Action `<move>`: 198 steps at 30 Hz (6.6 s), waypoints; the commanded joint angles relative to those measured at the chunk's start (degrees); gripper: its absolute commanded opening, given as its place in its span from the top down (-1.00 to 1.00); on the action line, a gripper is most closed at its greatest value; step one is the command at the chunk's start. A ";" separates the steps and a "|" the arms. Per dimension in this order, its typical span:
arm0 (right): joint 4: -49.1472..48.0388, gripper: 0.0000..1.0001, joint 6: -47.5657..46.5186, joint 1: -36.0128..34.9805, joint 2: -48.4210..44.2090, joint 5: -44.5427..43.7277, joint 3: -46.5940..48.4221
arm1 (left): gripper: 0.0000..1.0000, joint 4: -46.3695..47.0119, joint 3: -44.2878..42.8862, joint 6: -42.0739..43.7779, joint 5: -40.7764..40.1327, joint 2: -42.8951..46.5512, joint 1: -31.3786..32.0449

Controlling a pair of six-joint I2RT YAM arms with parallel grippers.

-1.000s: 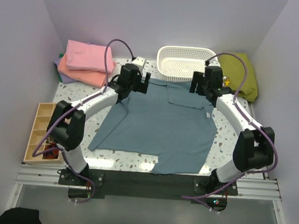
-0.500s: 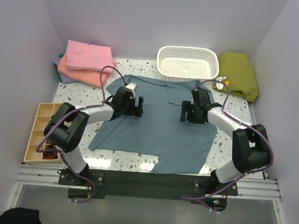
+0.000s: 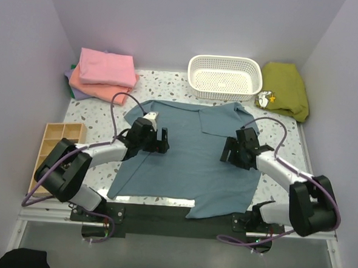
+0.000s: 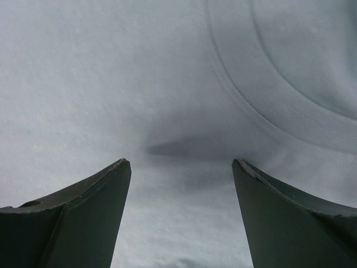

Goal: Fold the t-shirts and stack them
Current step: Flatten out the tshirt, then grap the side of the flattened tshirt furthest away from the robot with both arms

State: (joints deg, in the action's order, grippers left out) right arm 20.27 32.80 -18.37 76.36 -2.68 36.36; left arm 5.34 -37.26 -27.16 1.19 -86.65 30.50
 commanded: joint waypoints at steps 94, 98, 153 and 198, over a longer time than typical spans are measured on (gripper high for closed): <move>1.17 -0.15 -7.93 -4.48 9.18 8.04 2.14 | 1.00 -9.31 -30.18 16.17 -4.09 -16.54 -28.57; 3.19 -0.28 -4.94 -4.48 1.80 2.89 5.90 | 1.00 -7.72 -27.61 16.17 -8.30 -12.41 -25.67; -6.12 -0.11 -8.54 14.15 29.46 -1.80 31.14 | 1.00 -6.66 -27.43 16.96 -10.33 -12.58 -25.67; 2.49 1.00 -7.40 14.77 2.84 -2.07 22.79 | 1.00 -1.21 -21.72 14.85 -14.02 -11.43 -25.67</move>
State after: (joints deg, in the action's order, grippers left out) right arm 19.33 24.60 -3.75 83.61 -1.67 60.64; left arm -0.36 -59.44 -11.40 -10.90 -99.50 5.21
